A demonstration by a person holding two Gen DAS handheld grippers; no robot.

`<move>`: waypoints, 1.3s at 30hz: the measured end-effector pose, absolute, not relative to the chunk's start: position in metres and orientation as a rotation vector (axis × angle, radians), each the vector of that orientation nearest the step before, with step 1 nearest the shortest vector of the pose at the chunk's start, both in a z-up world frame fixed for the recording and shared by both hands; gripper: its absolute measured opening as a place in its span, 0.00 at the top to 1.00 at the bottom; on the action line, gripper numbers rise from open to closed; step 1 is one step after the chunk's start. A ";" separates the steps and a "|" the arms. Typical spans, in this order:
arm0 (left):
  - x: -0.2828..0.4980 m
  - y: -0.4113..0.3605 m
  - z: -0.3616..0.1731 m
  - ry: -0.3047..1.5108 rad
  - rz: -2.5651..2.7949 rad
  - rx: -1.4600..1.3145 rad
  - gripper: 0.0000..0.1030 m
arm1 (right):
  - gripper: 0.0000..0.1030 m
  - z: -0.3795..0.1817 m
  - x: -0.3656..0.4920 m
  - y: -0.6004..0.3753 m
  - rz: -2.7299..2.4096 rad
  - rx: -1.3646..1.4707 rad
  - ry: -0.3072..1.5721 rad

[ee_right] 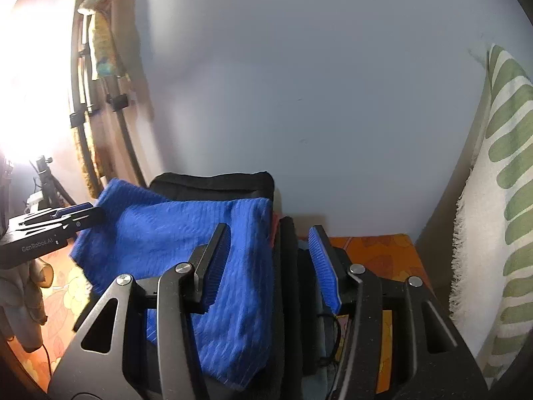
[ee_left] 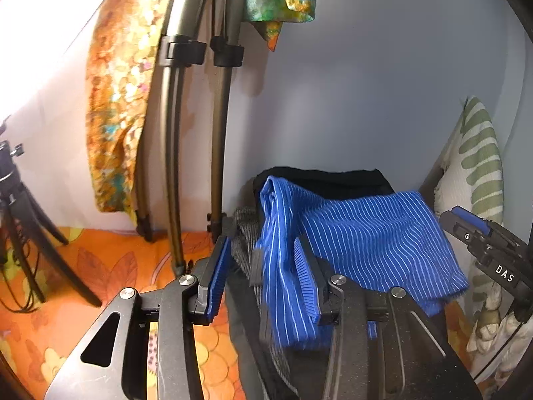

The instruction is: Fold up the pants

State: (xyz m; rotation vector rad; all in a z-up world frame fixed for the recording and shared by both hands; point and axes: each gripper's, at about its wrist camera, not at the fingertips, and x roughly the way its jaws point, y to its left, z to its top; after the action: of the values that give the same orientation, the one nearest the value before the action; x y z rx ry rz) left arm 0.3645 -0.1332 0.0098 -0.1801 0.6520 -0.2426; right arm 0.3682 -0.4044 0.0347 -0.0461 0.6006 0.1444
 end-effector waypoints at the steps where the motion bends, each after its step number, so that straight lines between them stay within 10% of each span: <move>1: 0.359 -0.132 0.011 0.654 -0.245 -0.180 0.63 | 0.50 0.036 0.365 -0.402 0.146 -0.048 0.601; 39: 0.062 -0.101 0.046 0.578 -0.310 -0.138 0.26 | 0.00 0.096 0.056 -0.290 0.086 -0.083 0.460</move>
State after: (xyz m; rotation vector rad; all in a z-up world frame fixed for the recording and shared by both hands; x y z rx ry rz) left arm 0.0618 -0.1005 0.0460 -0.1378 0.5781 -0.3096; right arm 0.0560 -0.2903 0.0965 -0.0827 0.4596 0.0864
